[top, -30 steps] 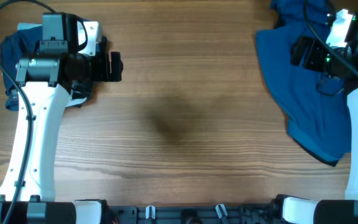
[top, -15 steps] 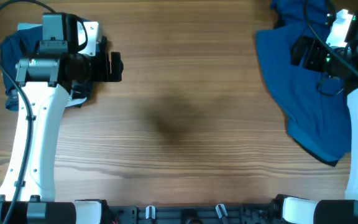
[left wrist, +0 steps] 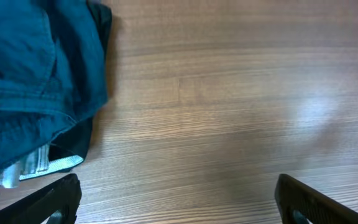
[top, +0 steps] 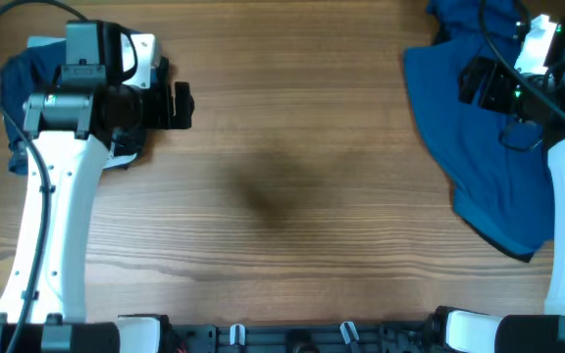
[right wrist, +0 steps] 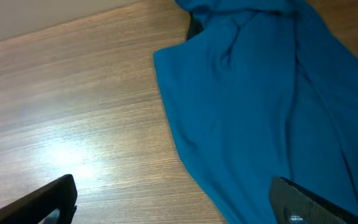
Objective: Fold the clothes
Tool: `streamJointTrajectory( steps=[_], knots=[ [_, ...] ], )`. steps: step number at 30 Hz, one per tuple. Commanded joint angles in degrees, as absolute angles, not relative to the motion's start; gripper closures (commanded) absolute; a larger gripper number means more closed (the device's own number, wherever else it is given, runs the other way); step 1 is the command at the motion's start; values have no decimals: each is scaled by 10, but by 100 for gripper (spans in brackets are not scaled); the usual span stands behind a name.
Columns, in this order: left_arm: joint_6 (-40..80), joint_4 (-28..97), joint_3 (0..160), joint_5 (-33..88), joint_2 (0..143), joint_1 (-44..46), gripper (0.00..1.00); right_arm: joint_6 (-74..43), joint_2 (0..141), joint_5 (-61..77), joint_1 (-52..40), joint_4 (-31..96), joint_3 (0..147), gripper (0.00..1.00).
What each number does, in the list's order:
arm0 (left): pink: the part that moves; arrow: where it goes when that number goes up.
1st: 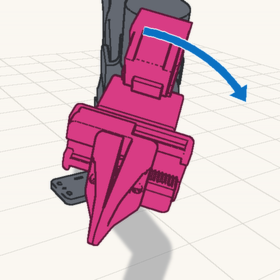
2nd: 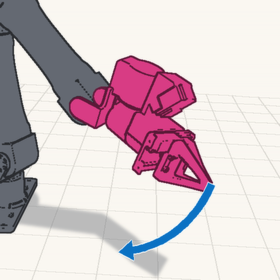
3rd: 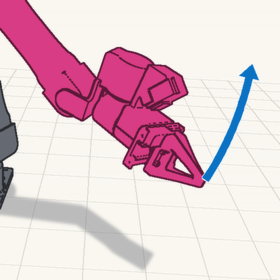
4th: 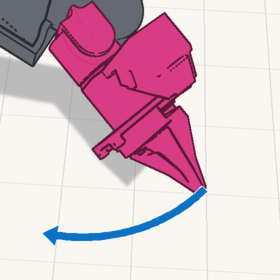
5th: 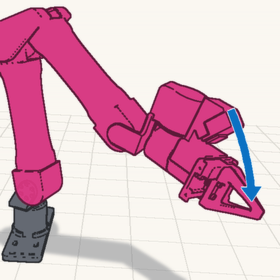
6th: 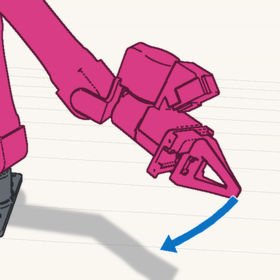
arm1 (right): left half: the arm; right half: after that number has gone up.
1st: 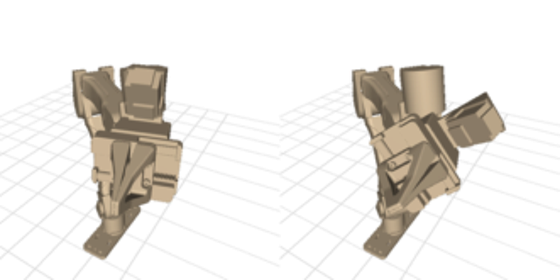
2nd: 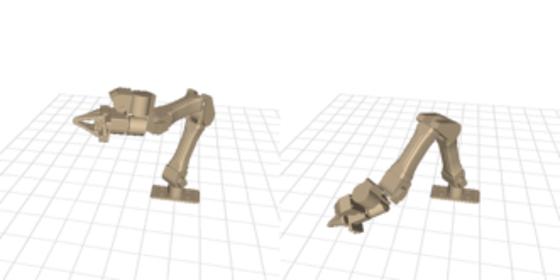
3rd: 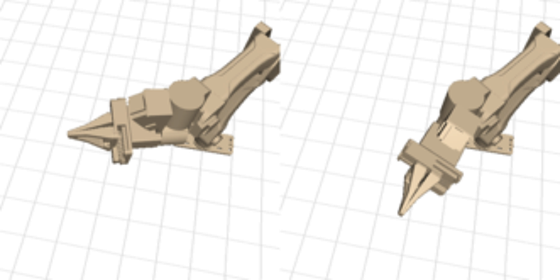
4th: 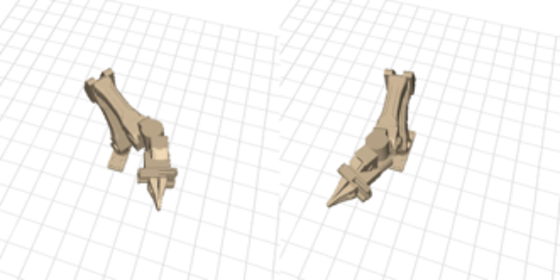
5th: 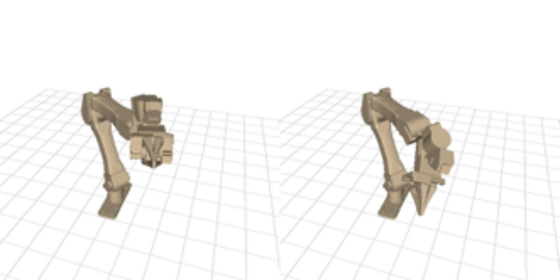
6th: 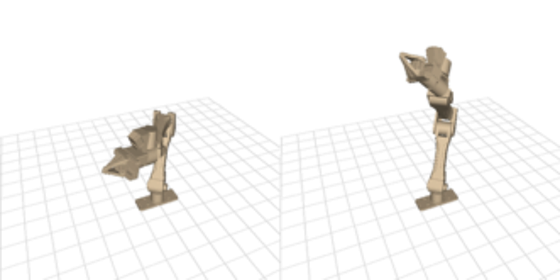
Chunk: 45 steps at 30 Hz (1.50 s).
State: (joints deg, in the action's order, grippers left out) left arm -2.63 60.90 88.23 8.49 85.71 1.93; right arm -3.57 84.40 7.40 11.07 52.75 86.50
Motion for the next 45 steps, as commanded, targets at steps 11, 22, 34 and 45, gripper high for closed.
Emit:
streamJointTrajectory(
  steps=[11, 22, 34, 45],
  knots=[
    [-25, 387, 689, 116, 487, 14, 0, -30, 840, 62, 113, 528, 874, 0],
    [-5, 7, 220, 136, 251, 8, 0, -30, 840, 62, 113, 528, 874, 1],
    [-6, -50, 41, 133, 91, 5, 0, -30, 840, 62, 113, 528, 874, 0],
    [-6, 34, 3, 135, 1, -25, 0, -30, 840, 62, 113, 528, 874, 0]
  ],
)
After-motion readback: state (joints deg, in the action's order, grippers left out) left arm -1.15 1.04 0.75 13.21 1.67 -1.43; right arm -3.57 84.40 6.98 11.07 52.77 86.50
